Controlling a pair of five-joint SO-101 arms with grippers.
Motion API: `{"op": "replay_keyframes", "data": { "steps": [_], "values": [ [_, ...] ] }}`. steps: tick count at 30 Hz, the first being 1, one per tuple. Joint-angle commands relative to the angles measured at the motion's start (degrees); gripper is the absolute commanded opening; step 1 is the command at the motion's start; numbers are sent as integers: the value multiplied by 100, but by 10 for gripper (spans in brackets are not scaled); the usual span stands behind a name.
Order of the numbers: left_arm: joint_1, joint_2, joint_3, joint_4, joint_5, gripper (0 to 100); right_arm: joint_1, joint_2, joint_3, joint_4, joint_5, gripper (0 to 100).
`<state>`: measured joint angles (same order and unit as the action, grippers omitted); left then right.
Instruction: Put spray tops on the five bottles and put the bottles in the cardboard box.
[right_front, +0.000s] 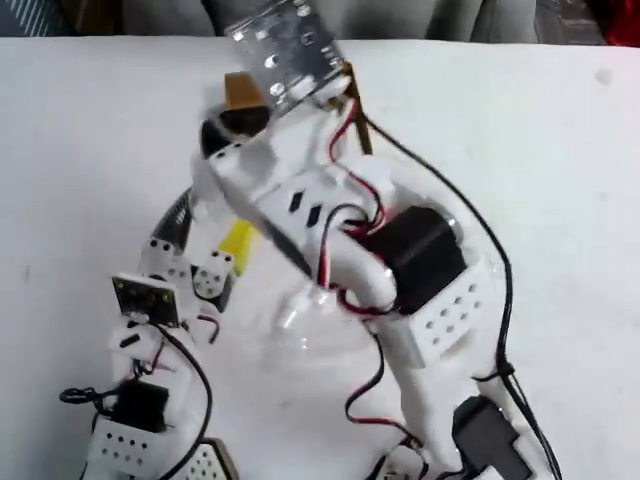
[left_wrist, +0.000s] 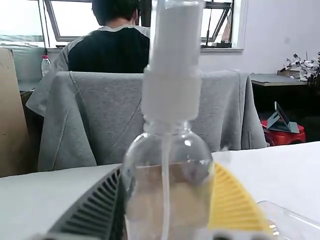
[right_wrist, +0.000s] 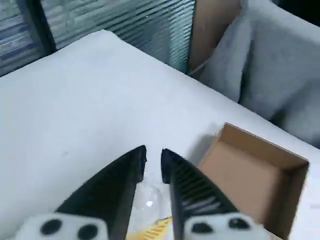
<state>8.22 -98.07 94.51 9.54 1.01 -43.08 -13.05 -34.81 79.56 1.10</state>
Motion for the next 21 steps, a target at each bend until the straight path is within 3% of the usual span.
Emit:
{"op": "replay_keyframes", "data": {
  "steps": [1, 8, 11, 13, 21],
  "values": [
    [-84, -92, -290, 0, 97, 22, 813, -198, -220, 180, 0, 15],
    [-92, -92, -299, -18, 97, 22, 2360, 321, -70, 532, 44, 15],
    [-110, -84, -396, 9, 97, 22, 2818, 752, 193, 549, 738, 15],
    [-233, -75, -457, 26, 97, 22, 3029, 1130, 308, 523, 1116, 15],
    [-303, 84, -774, 448, 105, 22, 3398, 2818, -360, 145, 1152, 15]
  ]
}}
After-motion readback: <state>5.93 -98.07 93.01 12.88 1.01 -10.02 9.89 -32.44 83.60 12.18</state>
